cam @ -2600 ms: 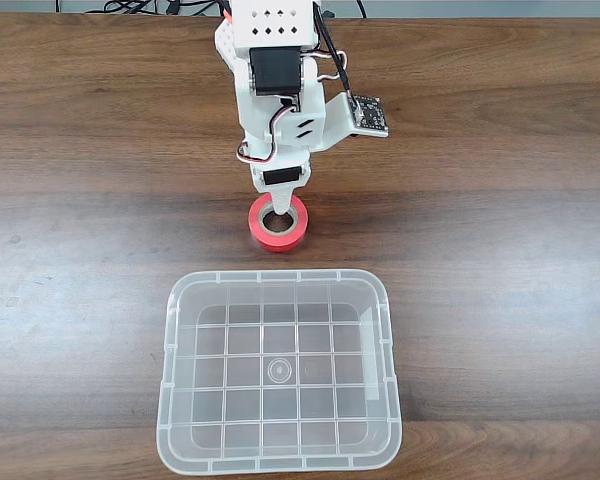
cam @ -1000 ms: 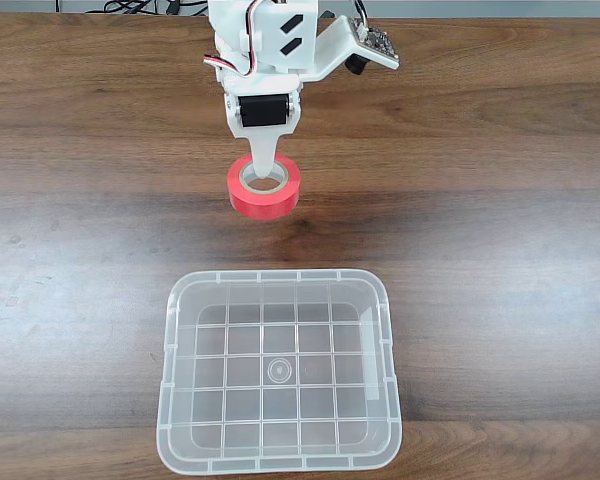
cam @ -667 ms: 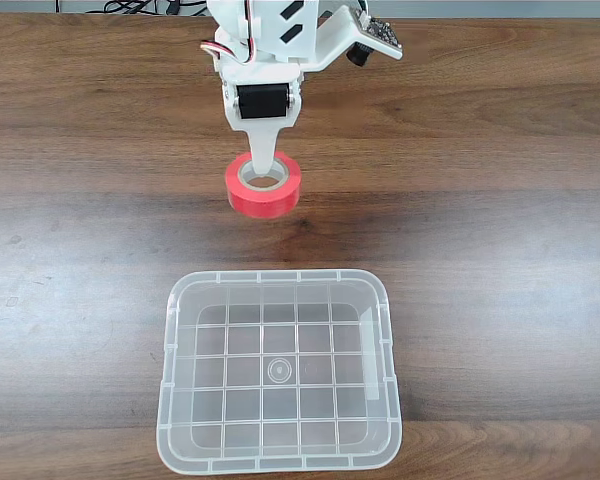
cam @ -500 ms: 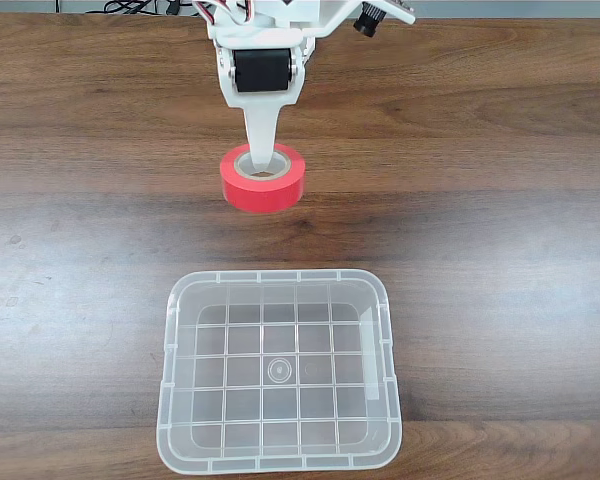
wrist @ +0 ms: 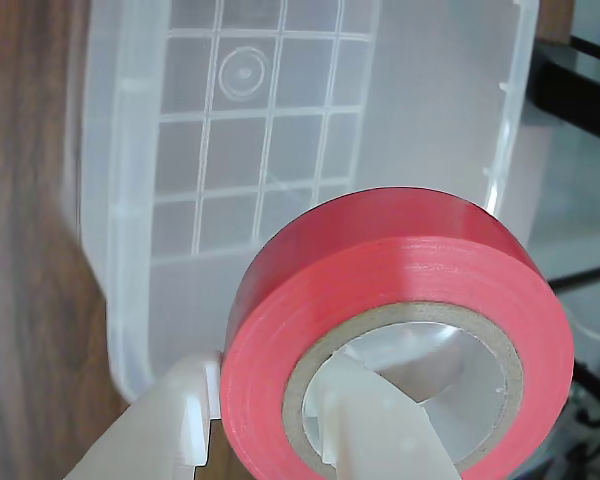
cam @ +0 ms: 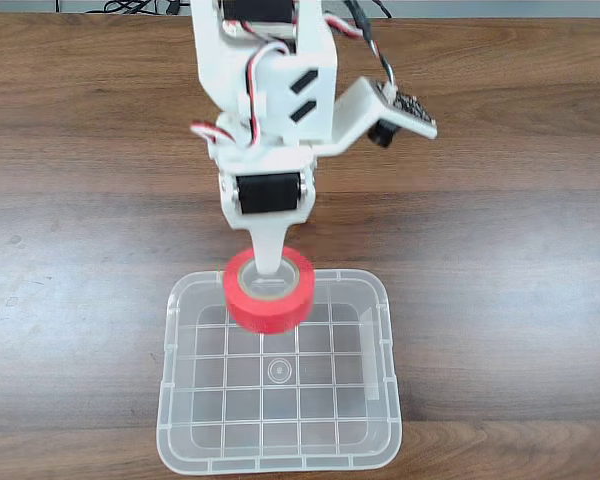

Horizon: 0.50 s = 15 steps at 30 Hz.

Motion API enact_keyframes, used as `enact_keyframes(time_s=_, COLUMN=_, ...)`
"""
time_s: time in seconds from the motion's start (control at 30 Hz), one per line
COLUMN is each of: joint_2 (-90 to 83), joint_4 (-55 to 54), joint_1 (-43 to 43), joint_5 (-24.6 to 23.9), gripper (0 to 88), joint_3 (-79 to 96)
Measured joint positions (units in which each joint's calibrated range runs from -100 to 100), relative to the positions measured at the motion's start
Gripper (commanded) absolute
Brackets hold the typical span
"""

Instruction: Grab the tape and place it in the box.

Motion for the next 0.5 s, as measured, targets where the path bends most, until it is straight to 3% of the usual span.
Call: enact_keyframes(time_s=0.5, joint_2=30.05, joint_4=0.00, joint_1=-2.55, joint_5=-0.31, gripper=6.9, joint_3=-23.01)
